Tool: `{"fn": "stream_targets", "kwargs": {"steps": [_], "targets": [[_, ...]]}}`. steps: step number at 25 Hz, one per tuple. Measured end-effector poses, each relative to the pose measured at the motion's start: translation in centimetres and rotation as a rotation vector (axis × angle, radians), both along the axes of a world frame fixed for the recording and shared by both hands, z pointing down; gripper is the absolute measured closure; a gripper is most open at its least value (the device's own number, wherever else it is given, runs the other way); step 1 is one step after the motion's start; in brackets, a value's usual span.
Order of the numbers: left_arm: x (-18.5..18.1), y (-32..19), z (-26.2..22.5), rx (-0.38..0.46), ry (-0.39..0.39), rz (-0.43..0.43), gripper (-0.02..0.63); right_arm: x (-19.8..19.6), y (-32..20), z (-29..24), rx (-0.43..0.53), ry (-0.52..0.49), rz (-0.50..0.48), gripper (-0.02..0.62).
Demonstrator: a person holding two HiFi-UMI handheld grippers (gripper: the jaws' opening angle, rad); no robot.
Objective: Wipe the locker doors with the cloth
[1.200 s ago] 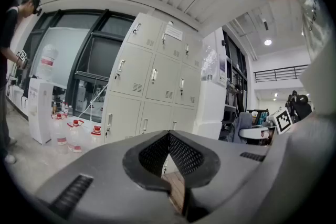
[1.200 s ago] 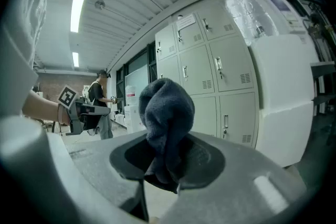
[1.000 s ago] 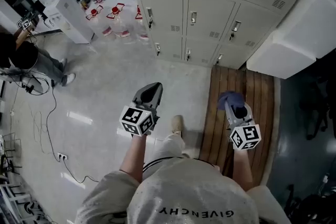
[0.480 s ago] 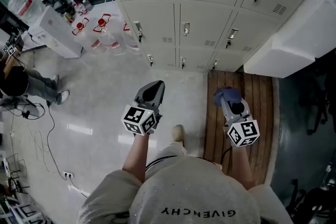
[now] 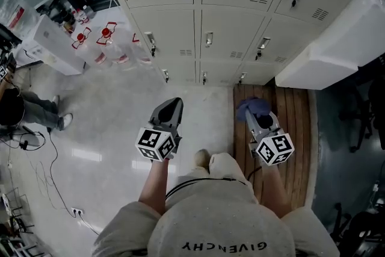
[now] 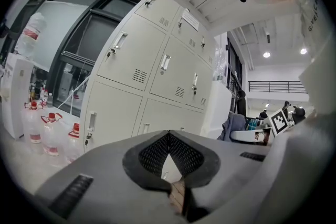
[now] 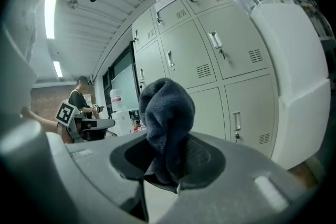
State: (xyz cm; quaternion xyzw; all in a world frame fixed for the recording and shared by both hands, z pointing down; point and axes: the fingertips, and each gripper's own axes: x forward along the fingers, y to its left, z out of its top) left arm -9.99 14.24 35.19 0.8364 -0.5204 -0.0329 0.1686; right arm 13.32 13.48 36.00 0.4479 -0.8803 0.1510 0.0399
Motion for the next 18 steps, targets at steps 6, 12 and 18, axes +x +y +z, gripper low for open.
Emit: {"fn": "stream_targets", "kwargs": {"steps": [6, 12, 18], "targets": [[-0.9, -1.2, 0.6, -0.004, 0.009, -0.024, 0.607, -1.4, -2.1, 0.4, 0.004, 0.01, -0.013, 0.476], [-1.7, -3.9, 0.0, 0.005, 0.005, -0.035, 0.607, -3.0, -5.1, 0.5, 0.003, 0.02, -0.043, 0.474], [-3.1, -7.8, 0.0, 0.009, 0.01, -0.072, 0.607, -4.7, -9.4, 0.2, 0.021, 0.016, -0.068, 0.474]]}}
